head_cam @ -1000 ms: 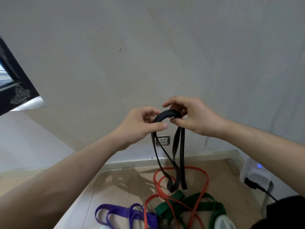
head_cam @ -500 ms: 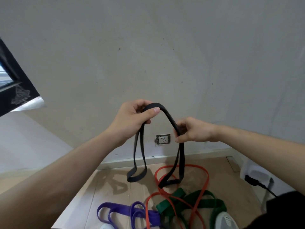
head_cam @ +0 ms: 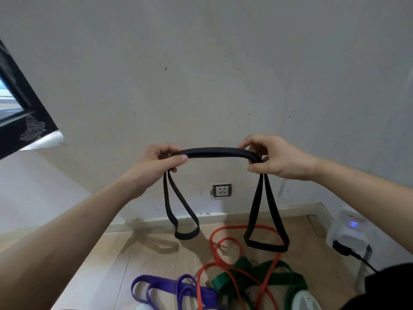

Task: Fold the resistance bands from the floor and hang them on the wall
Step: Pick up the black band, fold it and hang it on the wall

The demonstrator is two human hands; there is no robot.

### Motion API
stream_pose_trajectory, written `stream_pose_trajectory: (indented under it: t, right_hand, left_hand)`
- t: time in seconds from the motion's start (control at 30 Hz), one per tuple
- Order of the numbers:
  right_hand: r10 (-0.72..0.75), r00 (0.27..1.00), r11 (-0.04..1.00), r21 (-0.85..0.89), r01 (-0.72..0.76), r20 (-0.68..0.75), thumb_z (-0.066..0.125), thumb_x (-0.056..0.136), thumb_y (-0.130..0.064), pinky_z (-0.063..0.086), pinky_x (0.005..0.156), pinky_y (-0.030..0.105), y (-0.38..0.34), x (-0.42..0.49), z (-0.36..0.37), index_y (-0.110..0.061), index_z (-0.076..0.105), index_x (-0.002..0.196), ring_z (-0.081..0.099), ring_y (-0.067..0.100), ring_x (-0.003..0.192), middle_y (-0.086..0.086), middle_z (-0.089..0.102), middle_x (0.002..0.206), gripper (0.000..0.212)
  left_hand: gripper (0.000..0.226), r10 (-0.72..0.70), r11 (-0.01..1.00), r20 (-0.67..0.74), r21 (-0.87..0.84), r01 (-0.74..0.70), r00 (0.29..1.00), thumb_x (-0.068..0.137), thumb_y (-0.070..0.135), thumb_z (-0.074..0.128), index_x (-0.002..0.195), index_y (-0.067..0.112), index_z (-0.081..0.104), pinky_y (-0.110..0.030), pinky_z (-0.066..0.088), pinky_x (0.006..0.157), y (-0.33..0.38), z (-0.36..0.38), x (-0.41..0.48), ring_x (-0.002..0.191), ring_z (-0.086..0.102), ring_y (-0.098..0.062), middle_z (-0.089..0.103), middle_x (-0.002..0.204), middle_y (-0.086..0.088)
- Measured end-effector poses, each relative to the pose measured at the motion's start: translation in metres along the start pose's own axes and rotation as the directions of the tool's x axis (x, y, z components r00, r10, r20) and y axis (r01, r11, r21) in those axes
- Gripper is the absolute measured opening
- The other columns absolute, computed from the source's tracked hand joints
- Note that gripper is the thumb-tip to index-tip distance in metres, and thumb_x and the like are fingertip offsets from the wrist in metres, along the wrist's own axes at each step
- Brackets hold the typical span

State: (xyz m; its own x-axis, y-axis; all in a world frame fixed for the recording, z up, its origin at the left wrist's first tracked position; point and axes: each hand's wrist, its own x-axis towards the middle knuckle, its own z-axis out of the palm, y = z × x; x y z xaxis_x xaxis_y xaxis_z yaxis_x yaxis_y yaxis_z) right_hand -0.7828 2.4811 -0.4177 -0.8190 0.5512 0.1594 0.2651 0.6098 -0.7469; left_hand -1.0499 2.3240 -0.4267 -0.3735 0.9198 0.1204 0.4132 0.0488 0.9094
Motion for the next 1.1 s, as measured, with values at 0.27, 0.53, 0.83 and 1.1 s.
stream_pose_trajectory:
  t: [0.27,0.53,0.83,1.1]
  right_hand:
    - [-0.103,0.995,0.995,0.009,0.103,-0.016,0.077,0.085,-0.008,0.051,0.076,0.039,-0.027,-0.002,0.000,-0.020,0.069,0.107,0.060,0.014,0.077,0.008,0.067,0.083,0.026]
    - [-0.116,0.993,0.988,0.107,0.115,0.009,0.078,0.083,-0.005,0.050,0.071,0.032,-0.026,-0.001,0.020,-0.017,0.065,0.109,0.063,0.018,0.077,0.007,0.068,0.083,0.031]
    - [0.156,0.928,0.981,0.055,-0.185,0.340,0.077,0.082,-0.007,0.051,0.079,0.027,0.025,-0.008,0.057,-0.016,0.067,0.106,0.060,0.010,0.074,0.002,0.060,0.078,0.027]
    - [0.198,0.936,0.979,-0.011,-0.203,0.290,0.078,0.085,-0.011,0.050,0.070,0.019,0.027,-0.012,0.022,-0.018,0.066,0.113,0.059,0.000,0.069,-0.015,0.058,0.072,0.031]
  left_hand:
    - [0.025,0.034,0.999,0.277,-0.017,-0.030,0.960,0.083,0.022,0.081,0.105,0.013,0.075,-0.022,0.052,0.073,0.022,0.035,-0.010,0.079,0.064,-0.009,0.070,0.087,-0.001]
    - [0.013,0.143,0.986,0.165,-0.114,-0.126,0.976,0.083,0.022,0.082,0.093,0.015,0.078,-0.034,0.047,0.073,0.035,0.060,-0.011,0.073,0.055,-0.014,0.065,0.078,-0.005]
    - [0.006,0.206,0.968,0.031,-0.155,-0.199,0.978,0.084,0.012,0.080,0.089,0.013,0.077,-0.022,0.051,0.065,0.039,0.045,-0.013,0.069,0.058,-0.008,0.068,0.073,0.008]
    - [0.005,0.189,0.982,0.008,0.001,-0.189,0.982,0.086,0.020,0.079,0.090,0.018,0.077,-0.025,0.047,0.070,0.017,0.015,-0.012,0.070,0.058,-0.008,0.067,0.074,0.008]
